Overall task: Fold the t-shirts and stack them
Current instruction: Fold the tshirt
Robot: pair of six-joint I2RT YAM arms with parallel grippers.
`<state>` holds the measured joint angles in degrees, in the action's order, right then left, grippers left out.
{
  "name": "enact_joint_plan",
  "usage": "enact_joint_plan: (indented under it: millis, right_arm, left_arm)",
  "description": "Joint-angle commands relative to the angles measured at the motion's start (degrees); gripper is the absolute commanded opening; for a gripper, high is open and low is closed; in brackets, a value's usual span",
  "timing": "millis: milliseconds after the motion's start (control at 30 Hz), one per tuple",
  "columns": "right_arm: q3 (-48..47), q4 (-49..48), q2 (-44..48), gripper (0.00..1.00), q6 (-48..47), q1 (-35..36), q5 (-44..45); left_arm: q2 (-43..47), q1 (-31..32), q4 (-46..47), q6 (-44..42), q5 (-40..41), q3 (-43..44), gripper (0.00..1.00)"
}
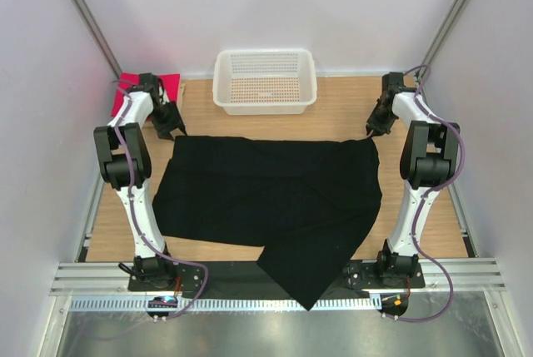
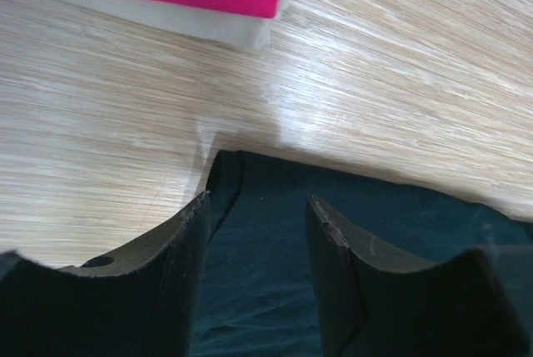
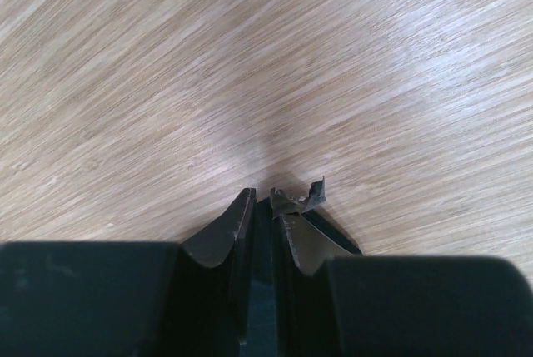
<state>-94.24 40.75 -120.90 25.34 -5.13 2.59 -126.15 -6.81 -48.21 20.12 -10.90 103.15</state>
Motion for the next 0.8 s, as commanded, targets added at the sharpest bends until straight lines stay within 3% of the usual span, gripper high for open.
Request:
enact_joint_plan:
  millis: [0, 167, 433, 633, 700, 767]
  right_arm:
    - [-1.9, -0.9, -0.1, 0.19, -0.3, -0.2, -0.7]
    - [-1.9, -1.2, -0.4, 0.18, -0.2, -0.3, -1.5]
    - [-2.1, -1.1, -0.7, 0.15, -0.4, -0.3, -1.9]
    - [-2.6, -0.9, -0.6, 0.08, -0.1, -0.5, -1.3]
    - [-2.6, -0.7, -0.5, 0.01, 0.8, -0.5, -0.7]
    - [-2.1, -0.5, 0.6, 0.01, 1.9, -0.5, 2.7]
  left_arm:
    - [0.5, 0.1, 1.3, -1.1, 2.2, 1.7, 0.52]
    - [-1.1, 0.2, 1.1, -1.0, 1.8, 2.4, 0.51]
    - [-4.1, 0.5, 0.2, -1.0, 0.4, 5.3, 0.42]
    - [-4.2, 0.5, 0.9, 0.1, 0.4, 5.7, 0.24]
    - [-4.0, 0.5, 1.4, 0.5, 1.2, 5.9, 0.12]
    - [-3.7, 0.5, 1.8, 0.9, 2.5, 5.8, 0.00]
